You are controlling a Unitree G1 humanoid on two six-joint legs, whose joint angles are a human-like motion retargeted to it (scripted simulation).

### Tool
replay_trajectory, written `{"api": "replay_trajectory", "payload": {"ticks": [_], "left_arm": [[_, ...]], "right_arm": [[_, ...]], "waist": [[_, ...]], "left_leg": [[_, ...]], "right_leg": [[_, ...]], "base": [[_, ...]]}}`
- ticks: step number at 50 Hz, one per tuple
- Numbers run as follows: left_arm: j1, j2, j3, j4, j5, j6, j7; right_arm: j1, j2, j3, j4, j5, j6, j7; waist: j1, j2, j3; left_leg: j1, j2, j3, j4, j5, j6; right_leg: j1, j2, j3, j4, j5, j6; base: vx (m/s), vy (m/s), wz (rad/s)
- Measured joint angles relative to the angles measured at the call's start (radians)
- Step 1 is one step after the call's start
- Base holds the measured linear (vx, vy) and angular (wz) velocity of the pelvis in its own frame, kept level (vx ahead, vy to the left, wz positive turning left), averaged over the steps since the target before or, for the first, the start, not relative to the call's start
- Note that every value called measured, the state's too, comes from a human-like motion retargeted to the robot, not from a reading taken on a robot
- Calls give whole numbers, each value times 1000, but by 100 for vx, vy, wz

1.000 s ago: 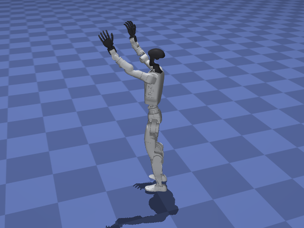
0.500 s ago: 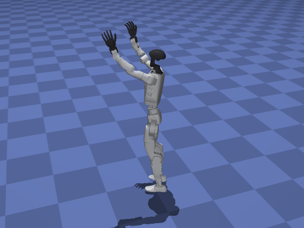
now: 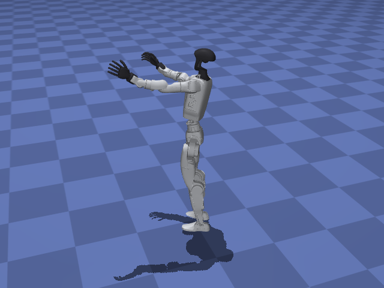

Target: Upper body actions

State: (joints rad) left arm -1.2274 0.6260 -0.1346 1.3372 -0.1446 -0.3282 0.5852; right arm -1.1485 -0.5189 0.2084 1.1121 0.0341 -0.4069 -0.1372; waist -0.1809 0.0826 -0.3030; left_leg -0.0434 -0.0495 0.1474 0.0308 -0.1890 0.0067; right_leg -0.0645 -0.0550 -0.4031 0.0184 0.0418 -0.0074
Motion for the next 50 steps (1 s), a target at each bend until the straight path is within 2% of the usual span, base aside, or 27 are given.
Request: {"api": "replay_trajectory", "payload": {"ticks": [2,7,17,22,27,30,33,35,37,40,43,46,47,50], "left_arm": [[85,-15,20,42,30,18,-9],[279,-70,54,147,65,129,-69],[666,-183,101,186,-38,180,-265],[844,-256,121,204,-72,270,-416],[1028,-360,171,220,-74,301,-540],[1116,-416,170,280,-88,312,-604],[1195,-481,171,327,-101,358,-655],[1237,-524,192,341,-114,412,-697],[1270,-563,231,348,-151,437,-722],[1305,-610,270,345,-247,426,-731],[1323,-643,287,336,-278,407,-699],[1321,-640,259,326,-239,403,-650],[1318,-632,244,319,-207,410,-648],[1294,-597,206,292,-60,448,-675]], "right_arm": [[109,62,-78,17,-74,13,9],[321,163,-204,105,-169,45,9],[644,243,-280,248,-349,120,89],[803,254,-230,295,-440,200,176],[984,276,-194,332,-592,304,264],[1090,293,-171,381,-639,364,252],[1175,314,-180,428,-692,478,210],[1214,335,-190,454,-702,529,183],[1242,350,-200,470,-677,534,181],[1266,373,-252,469,-568,543,182],[1264,388,-313,457,-434,543,169],[1243,379,-308,444,-416,574,165],[1233,371,-296,440,-440,580,173],[1193,346,-243,426,-557,584,214]], "waist": [[-6,-5,20],[-17,-17,72],[-41,-26,154],[-50,-30,212],[-58,-30,258],[-67,-33,264],[-71,-35,276],[-74,-36,288],[-57,-37,292],[-51,-34,290],[-194,-41,284],[-324,-44,299],[-316,-45,305],[-94,-36,314]], "left_leg": [[14,-3,0,0,1,1],[33,-10,-9,0,7,3],[34,-17,-27,-2,19,3],[53,-17,-27,-4,18,2],[69,-17,-28,-6,14,1],[69,-19,-31,-6,12,0],[71,-20,-35,-7,11,-1],[74,-19,-36,-7,11,-1],[73,-14,-15,-9,9,-2],[62,9,-3,-1,5,-22],[27,12,-142,28,17,-57],[14,-15,-261,36,42,-56],[19,-20,-250,33,44,-48],[56,-1,-27,2,20,-16]], "right_leg": [[14,-1,-3,-1,1,-2],[39,-8,-17,-2,4,-3],[53,-19,-39,-8,7,2],[72,-17,-39,-10,6,1],[87,-14,-38,-12,1,0],[88,-15,-40,-13,-3,0],[92,-16,-42,-13,-6,1],[96,-16,-43,-13,-6,1],[84,-17,-22,-2,-8,3],[72,-40,-5,18,-15,28],[103,-96,-136,-2,0,58],[122,-108,-260,-27,36,47],[120,-98,-250,-30,38,37],[85,-39,-30,-4,3,22]], "base": [[0,0,0],[-4,4,6],[-3,7,13],[1,7,-3],[6,7,-2],[10,4,5],[4,2,3],[0,0,0],[-1,1,-59],[0,0,3],[1,0,221],[2,2,186],[-2,4,-105],[-5,4,-291]]}}
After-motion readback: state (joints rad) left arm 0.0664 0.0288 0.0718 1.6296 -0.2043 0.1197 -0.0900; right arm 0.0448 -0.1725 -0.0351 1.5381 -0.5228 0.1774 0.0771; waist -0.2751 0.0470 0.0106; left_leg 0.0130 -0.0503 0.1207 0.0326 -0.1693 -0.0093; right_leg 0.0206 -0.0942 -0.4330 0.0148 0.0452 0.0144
